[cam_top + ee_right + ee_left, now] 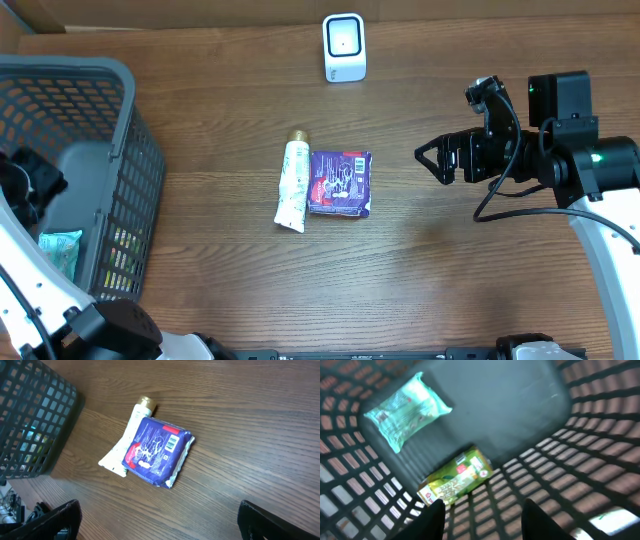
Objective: Scan the item barcode
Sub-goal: 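Move the left gripper back into the basket toward the green carton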
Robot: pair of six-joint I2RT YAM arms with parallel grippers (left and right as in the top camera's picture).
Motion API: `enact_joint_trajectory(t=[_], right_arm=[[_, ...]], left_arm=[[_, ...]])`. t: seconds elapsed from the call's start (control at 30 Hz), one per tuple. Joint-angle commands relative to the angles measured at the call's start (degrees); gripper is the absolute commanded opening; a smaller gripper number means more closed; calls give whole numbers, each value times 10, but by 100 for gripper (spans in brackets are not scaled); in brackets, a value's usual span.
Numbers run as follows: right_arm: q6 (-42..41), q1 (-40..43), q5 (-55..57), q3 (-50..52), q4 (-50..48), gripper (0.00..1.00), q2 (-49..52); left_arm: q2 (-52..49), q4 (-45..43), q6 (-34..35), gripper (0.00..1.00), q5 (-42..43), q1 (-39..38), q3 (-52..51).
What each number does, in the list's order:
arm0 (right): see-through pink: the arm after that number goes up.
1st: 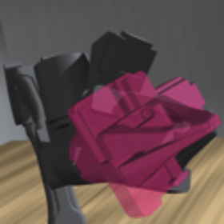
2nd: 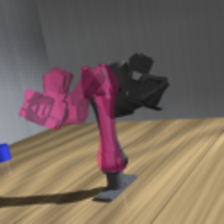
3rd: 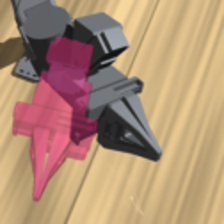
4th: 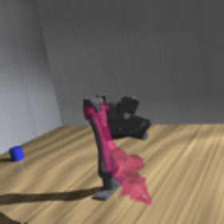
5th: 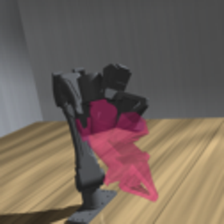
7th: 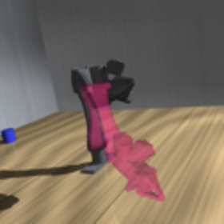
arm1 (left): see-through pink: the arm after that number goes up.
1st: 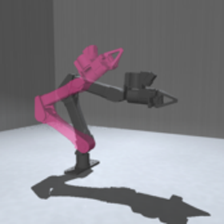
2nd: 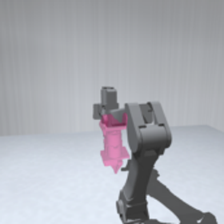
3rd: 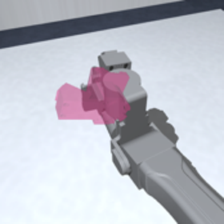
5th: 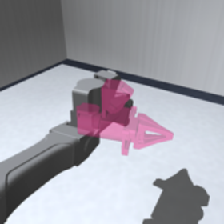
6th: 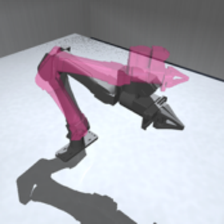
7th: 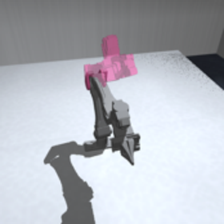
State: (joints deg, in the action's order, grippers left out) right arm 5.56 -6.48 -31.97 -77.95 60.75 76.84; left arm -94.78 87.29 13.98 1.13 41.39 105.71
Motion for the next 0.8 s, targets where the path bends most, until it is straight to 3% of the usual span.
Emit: enact_joint_trajectory(t=[0.0,0.23,0.5,0.77], right_arm=[[-2,-3,2,-7,-2,100,-2],[-2,-3,2,-7,-2,100,-2],[-2,-3,2,-7,-2,100,-2],[-2,-3,2,-7,-4,100,-2]], left_arm=[[7,-17,-29,41,-17,7,-59],[7,-113,-44,45,-80,10,-192],[7,-230,-115,48,-81,10,-316],[6,-321,-181,61,-52,10,-408]])
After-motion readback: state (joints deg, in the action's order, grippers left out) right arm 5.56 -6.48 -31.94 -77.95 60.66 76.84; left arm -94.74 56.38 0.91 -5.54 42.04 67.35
